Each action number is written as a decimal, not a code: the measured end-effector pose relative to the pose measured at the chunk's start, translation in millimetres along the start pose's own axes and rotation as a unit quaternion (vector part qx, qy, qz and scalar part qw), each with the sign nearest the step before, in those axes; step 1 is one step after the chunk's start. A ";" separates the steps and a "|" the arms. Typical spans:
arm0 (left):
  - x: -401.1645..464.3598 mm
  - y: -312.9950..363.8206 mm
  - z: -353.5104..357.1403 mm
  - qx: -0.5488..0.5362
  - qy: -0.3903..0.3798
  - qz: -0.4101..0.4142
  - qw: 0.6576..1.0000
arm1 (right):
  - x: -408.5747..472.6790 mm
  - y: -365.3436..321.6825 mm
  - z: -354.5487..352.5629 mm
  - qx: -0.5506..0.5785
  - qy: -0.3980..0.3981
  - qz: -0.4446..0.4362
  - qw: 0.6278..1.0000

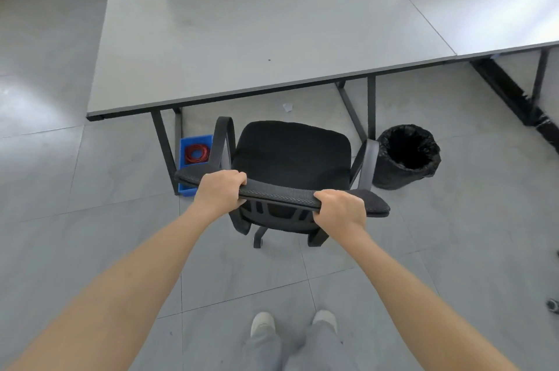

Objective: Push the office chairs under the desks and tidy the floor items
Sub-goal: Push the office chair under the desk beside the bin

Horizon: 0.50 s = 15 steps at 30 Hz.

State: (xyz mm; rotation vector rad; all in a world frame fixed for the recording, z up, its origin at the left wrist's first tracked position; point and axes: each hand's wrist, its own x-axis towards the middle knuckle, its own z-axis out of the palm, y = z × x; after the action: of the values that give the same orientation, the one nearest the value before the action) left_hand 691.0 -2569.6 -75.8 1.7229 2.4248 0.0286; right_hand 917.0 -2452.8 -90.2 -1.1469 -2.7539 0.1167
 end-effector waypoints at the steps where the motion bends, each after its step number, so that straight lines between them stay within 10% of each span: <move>1: 9.7 3.1 -0.8 -0.002 0.005 -0.001 1.000 | 10.1 8.2 0.0 0.000 -0.004 -0.002 1.000; 15: 151.9 35.0 -11.3 -0.014 0.010 -0.062 0.998 | 170.1 107.2 -3.1 -0.005 -0.070 -0.035 0.997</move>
State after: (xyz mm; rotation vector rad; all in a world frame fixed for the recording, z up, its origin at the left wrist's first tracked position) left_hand 673.5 -2414.3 -79.6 1.5645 2.5275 0.0641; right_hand 874.3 -2256.5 -81.9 -1.0818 -2.9176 0.1816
